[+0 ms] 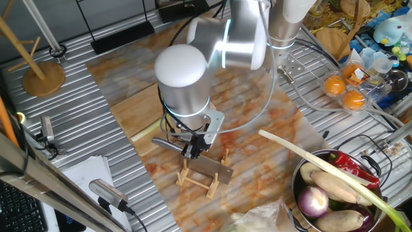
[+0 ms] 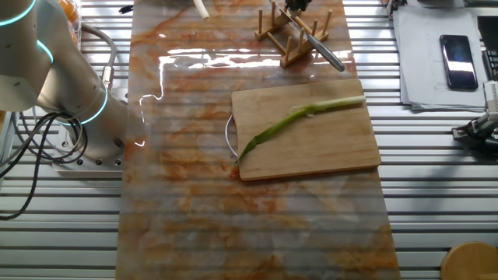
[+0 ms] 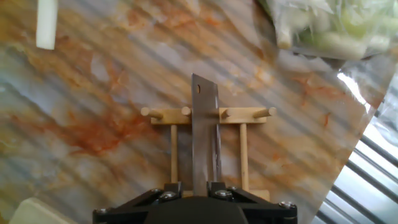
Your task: Chop the scallions
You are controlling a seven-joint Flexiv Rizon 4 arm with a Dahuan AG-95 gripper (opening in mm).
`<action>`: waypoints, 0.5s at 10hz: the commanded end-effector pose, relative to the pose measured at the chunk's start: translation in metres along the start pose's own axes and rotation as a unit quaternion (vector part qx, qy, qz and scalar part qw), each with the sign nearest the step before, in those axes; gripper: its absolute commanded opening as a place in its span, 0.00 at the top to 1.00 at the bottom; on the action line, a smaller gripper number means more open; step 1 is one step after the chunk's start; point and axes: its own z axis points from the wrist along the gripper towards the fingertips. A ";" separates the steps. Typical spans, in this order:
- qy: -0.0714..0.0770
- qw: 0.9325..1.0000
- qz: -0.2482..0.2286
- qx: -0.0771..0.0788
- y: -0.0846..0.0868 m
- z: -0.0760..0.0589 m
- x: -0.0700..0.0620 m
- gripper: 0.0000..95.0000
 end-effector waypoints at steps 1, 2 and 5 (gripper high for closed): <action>0.015 1.000 0.013 0.012 0.002 0.000 0.001 0.80; 0.019 0.999 0.019 0.017 0.002 0.001 0.001 0.80; 0.015 0.999 0.033 0.013 0.002 0.001 0.001 0.80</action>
